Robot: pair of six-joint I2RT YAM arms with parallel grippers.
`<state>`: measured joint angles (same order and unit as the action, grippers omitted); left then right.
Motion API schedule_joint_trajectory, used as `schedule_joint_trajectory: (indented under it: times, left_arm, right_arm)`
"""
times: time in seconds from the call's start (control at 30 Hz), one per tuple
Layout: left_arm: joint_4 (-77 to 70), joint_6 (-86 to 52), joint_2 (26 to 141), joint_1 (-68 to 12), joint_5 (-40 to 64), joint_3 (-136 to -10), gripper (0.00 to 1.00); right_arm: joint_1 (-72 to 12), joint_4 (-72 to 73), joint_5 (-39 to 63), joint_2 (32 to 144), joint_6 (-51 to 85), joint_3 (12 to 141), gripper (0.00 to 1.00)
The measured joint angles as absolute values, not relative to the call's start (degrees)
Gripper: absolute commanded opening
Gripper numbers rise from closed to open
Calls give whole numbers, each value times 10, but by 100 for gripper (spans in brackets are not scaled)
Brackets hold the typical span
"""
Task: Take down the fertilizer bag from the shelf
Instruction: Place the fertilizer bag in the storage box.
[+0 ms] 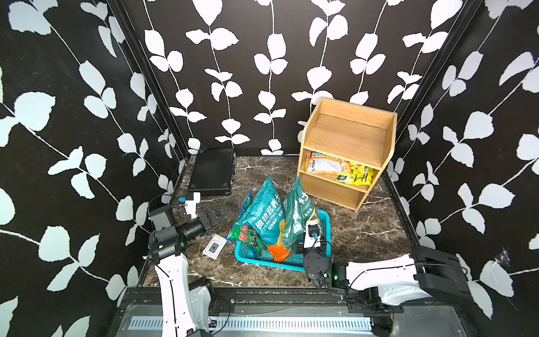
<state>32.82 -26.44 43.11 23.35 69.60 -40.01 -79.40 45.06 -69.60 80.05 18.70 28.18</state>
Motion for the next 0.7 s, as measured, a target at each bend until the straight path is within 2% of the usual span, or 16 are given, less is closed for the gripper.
schedule_joint_trajectory:
  times: [0.37,0.4,0.47,0.57,0.63,0.7]
  left_arm:
    - [328,-264,431,234,696,-400,99]
    - [328,-264,431,234,696,-400,99]
    - [328,-264,431,234,696,-400,99]
    - [328,-264,431,234,696,-400,99]
    - [328,-264,431,234,696,-400,99]
    - [328,-264,431,234,696,-400,99]
  right_arm:
    - [-783,568,-740,949,197,321,0]
    - [-782,571,-740,954,200,324,5]
    - [-781,567,-738,952,213,326,26]
    - [-784,524,-719,939,235,338,51]
    - [-786,484,-708,929,243,348,60]
    - [-789,455,-698,921,242,352,64]
